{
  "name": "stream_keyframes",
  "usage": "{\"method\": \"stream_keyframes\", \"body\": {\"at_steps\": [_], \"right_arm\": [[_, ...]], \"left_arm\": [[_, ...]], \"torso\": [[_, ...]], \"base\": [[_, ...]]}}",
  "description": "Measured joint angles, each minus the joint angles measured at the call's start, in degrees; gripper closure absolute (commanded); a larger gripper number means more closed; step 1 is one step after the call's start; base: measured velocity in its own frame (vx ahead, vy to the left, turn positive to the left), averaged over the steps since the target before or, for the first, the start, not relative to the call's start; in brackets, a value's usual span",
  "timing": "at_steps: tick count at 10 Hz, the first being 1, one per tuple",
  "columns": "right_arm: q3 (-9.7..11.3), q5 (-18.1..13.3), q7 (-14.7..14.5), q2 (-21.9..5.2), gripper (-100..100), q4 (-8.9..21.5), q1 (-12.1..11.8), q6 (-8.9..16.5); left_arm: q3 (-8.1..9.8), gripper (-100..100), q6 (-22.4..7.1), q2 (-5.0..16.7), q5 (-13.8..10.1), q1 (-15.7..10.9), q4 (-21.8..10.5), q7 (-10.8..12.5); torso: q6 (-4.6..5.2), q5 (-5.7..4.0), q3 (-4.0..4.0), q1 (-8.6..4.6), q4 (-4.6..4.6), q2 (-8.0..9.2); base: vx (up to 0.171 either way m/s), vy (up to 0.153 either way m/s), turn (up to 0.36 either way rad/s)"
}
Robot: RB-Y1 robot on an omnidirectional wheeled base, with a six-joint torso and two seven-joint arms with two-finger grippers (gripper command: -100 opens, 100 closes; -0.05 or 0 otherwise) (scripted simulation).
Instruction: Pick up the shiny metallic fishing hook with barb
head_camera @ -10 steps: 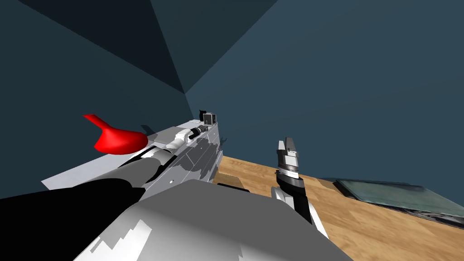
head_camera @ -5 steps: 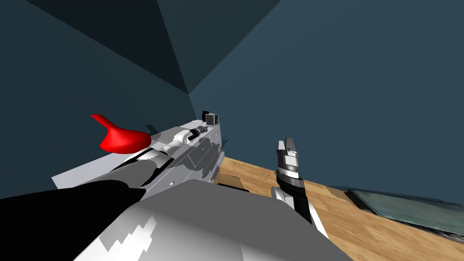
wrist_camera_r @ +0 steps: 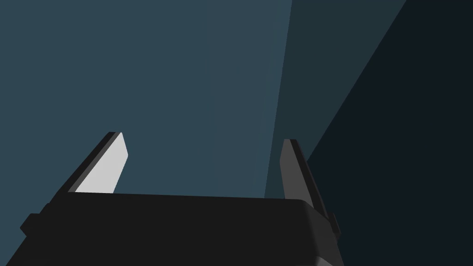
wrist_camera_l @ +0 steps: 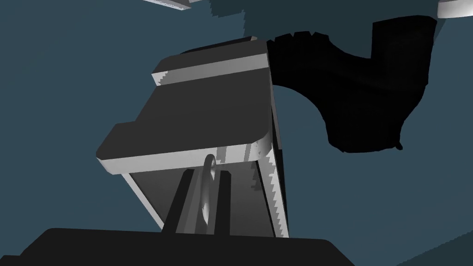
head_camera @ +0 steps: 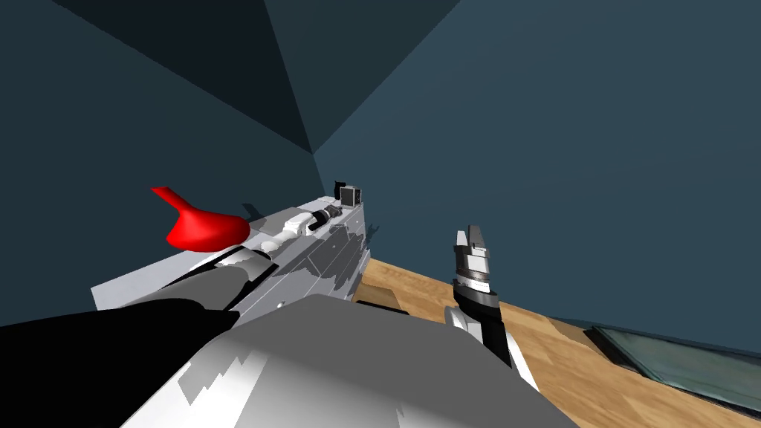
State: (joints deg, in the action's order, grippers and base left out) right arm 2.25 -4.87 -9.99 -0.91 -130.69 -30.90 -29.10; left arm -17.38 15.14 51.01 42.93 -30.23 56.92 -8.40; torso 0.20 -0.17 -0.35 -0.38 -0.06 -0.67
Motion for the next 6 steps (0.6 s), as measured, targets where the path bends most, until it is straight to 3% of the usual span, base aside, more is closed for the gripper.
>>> {"method": "stream_keyframes", "body": {"at_steps": [2,3,4,6], "right_arm": [[-0.01,0.0,0.0,0.0,0,0.0,-0.02,0.0],[0.0,0.0,0.0,0.0,0,0.0,0.0,0.0],[0.0,0.0,0.0,0.0,0,0.0,0.0,0.0],[0.0,0.0,0.0,0.0,0,0.0,-0.01,0.0]], "left_arm": [[-1.39,100,-2.25,1.46,-1.22,2.7,4.27,-0.15],[-1.41,100,-2.22,1.3,-1.28,2.31,5.08,-0.52],[-1.3,100,-2.15,1.4,-1.34,2.51,6.21,-0.64],[-2.69,100,-4.11,2.87,-2.55,4.88,8.73,-0.92]], "torso": [[-0.14,0.02,-0.11,0.16,-0.03,-0.21],[0.01,-0.01,-0.06,0.04,-0.01,-0.12],[0.0,-0.02,0.02,-0.03,0.01,0.04],[-0.16,0.05,-0.14,0.17,-0.08,-0.22]], "base": [[0.087,0.011,0.122],[0.005,0.004,-0.051],[0.089,0.015,0.237],[0.088,-0.004,0.113]]}}
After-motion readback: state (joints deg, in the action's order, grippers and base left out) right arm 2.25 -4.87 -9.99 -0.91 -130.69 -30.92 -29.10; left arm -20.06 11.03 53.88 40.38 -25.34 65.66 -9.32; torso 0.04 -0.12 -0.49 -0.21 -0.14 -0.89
